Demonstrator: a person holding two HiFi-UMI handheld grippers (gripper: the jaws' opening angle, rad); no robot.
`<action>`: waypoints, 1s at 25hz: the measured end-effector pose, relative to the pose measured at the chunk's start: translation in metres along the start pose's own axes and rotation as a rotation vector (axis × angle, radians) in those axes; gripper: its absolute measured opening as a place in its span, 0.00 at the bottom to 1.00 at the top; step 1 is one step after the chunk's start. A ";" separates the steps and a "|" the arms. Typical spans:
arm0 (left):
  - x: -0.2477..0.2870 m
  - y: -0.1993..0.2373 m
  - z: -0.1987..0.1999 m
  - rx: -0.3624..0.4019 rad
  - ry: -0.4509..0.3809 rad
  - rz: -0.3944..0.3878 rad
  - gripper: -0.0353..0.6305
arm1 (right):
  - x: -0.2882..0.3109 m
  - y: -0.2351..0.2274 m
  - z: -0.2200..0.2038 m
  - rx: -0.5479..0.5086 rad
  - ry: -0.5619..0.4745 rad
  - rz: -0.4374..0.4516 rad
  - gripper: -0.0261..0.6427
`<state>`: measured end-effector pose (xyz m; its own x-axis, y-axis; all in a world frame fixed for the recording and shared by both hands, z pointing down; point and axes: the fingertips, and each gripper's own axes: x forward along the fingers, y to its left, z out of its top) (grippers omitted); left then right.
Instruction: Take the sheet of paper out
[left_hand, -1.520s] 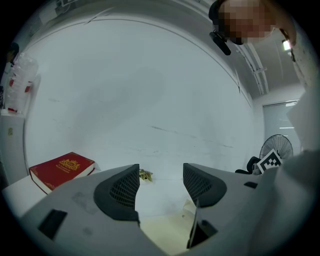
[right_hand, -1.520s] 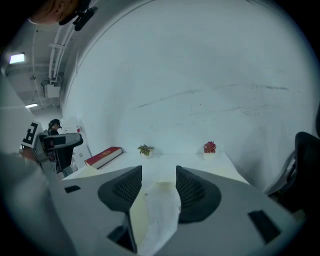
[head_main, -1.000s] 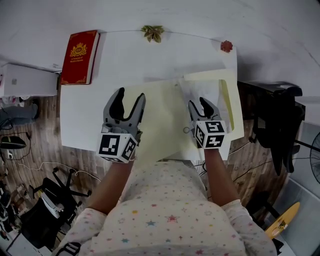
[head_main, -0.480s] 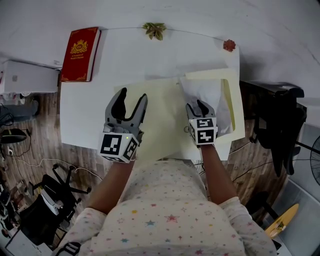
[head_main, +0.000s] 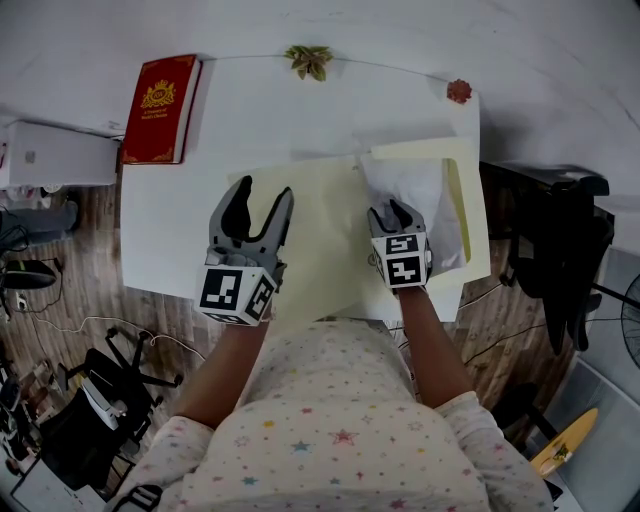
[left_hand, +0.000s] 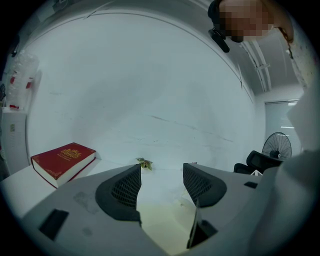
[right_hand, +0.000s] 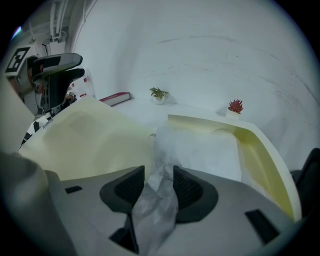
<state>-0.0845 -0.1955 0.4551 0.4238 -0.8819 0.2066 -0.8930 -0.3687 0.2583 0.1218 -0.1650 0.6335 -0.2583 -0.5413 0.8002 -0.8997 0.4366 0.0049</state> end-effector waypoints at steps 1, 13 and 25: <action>0.000 0.000 0.000 0.000 0.000 0.001 0.44 | 0.000 0.001 0.000 -0.005 0.000 0.001 0.31; 0.000 0.002 0.000 0.000 0.000 0.002 0.44 | 0.002 0.001 -0.003 0.004 0.019 -0.008 0.26; -0.002 0.001 0.002 -0.003 -0.008 -0.001 0.44 | -0.009 -0.006 0.003 0.000 -0.018 -0.044 0.12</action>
<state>-0.0868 -0.1947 0.4526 0.4238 -0.8837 0.1986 -0.8918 -0.3689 0.2618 0.1288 -0.1649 0.6247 -0.2244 -0.5727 0.7885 -0.9103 0.4120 0.0402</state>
